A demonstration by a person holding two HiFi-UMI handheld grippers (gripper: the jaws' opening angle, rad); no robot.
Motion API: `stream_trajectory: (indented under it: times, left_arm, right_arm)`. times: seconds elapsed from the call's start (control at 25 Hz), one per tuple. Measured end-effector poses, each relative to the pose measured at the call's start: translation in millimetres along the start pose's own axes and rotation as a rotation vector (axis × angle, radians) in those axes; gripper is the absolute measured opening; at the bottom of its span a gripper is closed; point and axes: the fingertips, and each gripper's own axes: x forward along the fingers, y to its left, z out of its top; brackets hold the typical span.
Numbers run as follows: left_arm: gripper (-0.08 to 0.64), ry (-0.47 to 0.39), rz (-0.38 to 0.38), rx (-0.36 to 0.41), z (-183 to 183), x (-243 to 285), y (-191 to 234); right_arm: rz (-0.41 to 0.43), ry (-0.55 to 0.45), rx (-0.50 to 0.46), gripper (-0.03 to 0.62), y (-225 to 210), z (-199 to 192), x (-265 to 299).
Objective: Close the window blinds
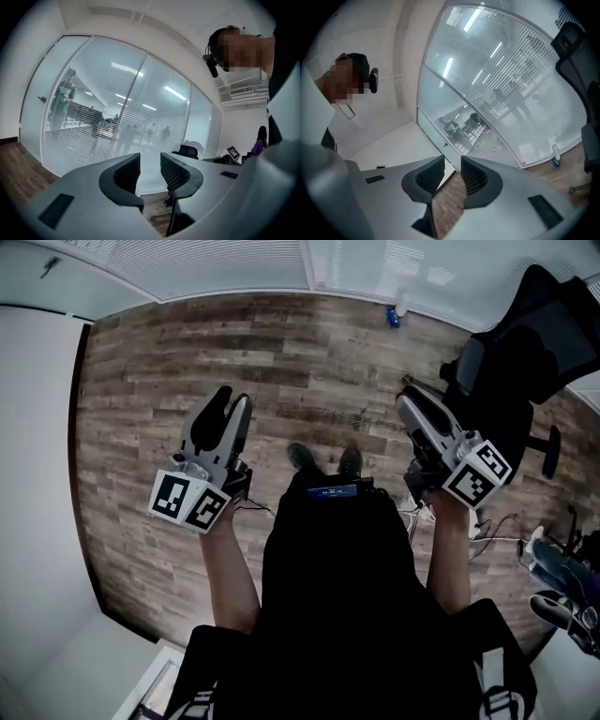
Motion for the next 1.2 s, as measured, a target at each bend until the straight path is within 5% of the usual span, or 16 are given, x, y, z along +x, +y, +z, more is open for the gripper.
stream_trajectory:
  times: [0.16,0.44,0.72,1.2]
  left_arm:
    - [0.143,0.03,0.031,0.022,-1,-9,-7]
    - [0.143,0.035,-0.034,0.087,15,2,-29]
    - [0.143,0.056,-0.12,0.044,-2,-12,-28]
    - [0.143,0.015,-0.491,-0.077,-15,-14,-58]
  right_arm:
    - [0.041,-0.018,0.002,0.101,2,4,2]
    - [0.032,-0.082,0.046,0.101,1,-5,-10]
    - [-0.005,-0.072,0.019,0.101,27,-25,-9]
    - [-0.262,-0.199,-0.06,0.101,109,-62,-47]
